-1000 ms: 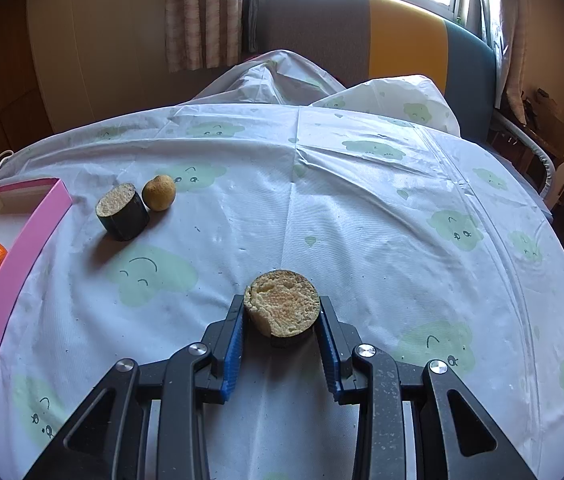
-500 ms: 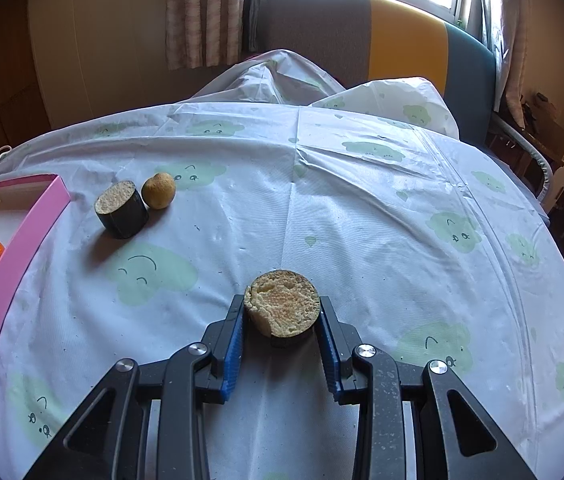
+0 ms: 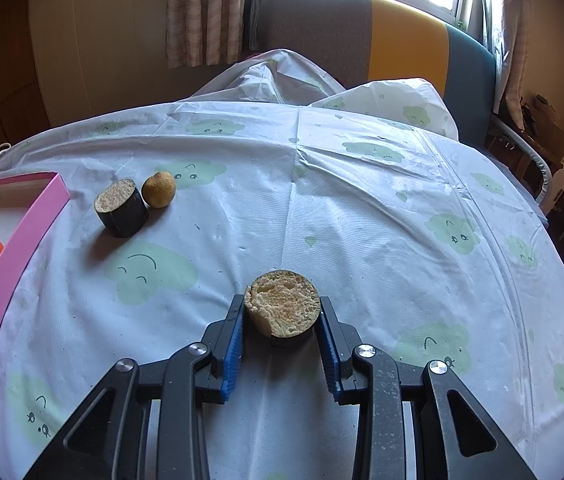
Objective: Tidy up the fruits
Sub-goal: 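Lower the tan fruit into the tray with the left tool and release, then carry the tuber slice into the tray with the right tool and release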
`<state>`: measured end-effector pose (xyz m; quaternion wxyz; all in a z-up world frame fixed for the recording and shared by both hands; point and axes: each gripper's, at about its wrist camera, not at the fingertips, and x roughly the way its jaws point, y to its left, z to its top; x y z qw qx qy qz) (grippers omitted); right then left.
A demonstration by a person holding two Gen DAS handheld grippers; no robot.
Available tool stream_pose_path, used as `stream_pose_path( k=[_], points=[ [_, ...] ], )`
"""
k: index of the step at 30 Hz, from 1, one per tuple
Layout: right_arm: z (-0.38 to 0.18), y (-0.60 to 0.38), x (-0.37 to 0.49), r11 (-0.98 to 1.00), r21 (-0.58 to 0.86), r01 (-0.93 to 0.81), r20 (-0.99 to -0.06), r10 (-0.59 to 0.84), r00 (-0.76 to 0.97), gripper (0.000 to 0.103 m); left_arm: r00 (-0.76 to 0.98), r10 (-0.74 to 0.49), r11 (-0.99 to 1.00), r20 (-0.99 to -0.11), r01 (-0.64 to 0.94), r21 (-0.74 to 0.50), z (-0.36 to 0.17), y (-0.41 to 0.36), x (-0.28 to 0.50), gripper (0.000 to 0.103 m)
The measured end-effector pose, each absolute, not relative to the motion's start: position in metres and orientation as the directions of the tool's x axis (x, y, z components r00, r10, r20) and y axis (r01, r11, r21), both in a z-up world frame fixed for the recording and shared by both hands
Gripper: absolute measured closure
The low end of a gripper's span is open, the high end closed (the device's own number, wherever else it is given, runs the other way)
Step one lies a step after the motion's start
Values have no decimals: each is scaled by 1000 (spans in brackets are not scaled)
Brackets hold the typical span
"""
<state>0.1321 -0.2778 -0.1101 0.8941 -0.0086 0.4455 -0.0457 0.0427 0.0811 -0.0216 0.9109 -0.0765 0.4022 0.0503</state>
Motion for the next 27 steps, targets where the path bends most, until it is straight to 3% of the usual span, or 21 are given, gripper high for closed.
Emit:
stream_pose_path(
  k=[6,11,19,27],
  points=[
    [-106,-274,131,995,-76,67,-804,-101,586,69,685,20,987,-729,-132,-96,-17,77,31,62],
    [-96,-254,116,1000,-18,20,-803,-27,595,69,690,13,987,-724,-123,-99,-16,76,24,62],
    [-51,-162,97,966,89,-245,-740,228,633,69,698,11,987,-716,-123,-105,-14,78,20,62],
    [-35,-85,90,895,126,-427,-724,377,578,69,695,12,983,-719,-140,-119,-18,84,18,62]
  ],
)
